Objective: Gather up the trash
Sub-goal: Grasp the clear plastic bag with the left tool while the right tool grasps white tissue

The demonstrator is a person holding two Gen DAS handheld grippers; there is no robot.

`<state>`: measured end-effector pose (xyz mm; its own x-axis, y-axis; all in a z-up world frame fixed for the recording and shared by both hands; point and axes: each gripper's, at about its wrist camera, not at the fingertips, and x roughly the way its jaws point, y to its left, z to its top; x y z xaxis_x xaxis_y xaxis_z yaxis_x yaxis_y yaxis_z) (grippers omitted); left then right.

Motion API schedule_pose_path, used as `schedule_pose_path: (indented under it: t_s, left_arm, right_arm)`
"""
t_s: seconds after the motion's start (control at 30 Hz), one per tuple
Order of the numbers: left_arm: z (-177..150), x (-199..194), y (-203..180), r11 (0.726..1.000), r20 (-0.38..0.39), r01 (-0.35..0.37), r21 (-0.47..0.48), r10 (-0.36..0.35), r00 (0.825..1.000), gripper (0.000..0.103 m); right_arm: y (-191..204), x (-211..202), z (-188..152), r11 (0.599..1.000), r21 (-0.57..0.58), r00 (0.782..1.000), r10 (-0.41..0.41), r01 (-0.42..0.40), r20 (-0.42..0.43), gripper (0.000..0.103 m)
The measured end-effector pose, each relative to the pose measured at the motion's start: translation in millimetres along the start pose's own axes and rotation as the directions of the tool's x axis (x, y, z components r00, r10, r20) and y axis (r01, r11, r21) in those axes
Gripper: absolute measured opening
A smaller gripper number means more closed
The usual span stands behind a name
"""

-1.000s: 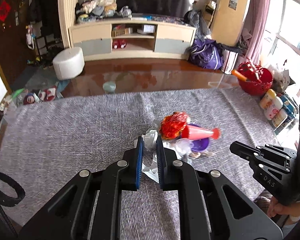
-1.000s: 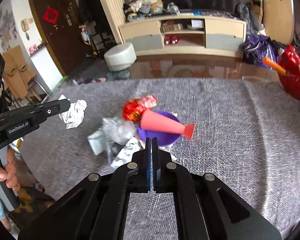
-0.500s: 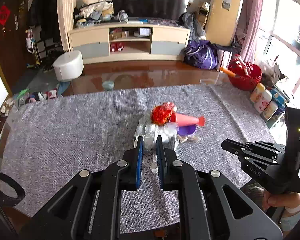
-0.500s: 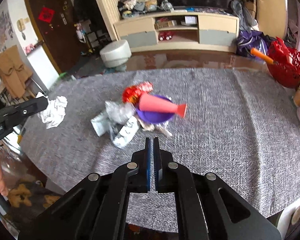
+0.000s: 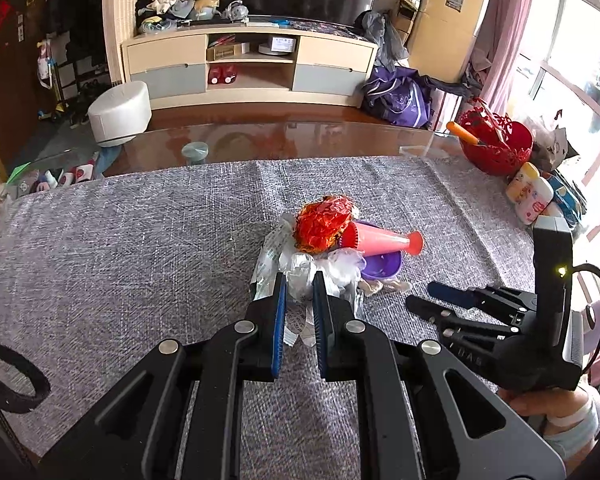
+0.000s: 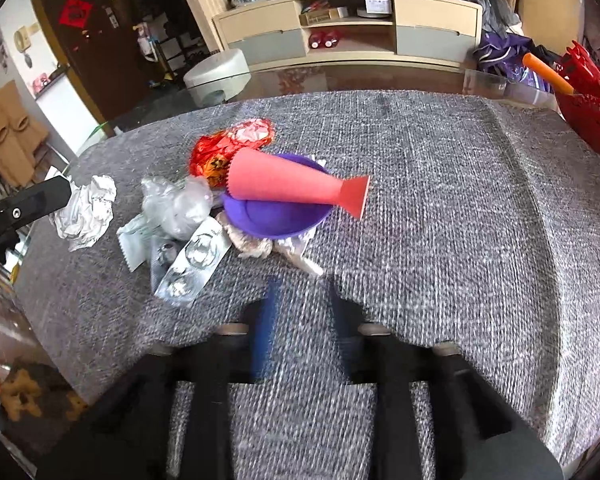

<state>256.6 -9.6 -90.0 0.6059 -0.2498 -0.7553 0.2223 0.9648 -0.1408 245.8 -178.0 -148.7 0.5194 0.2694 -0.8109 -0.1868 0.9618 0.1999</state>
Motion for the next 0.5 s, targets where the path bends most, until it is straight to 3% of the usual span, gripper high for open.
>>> schedule_pose_path:
  t_s: [0.23, 0.37, 0.5]
  left_arm:
    - [-1, 10, 7, 1.000, -0.014, 0.006, -0.015, -0.006, 1.000, 0.011]
    - [-1, 9, 10, 1.000, -0.015, 0.004, -0.026, -0.004, 1.000, 0.011]
    - [-1, 1, 8, 1.000, -0.007, 0.001, -0.021, -0.001, 1.000, 0.011]
  right_arm:
    - [7, 20, 1, 0.999, -0.037, 1.000, 0.003, -0.003, -0.007, 0.041]
    - [11, 23, 1, 0.999, -0.051, 1.000, 0.015, -0.016, -0.004, 0.004]
    - [12, 11, -1, 0.998, -0.049, 0.999, 0.032, -0.031, 0.015, 0.003]
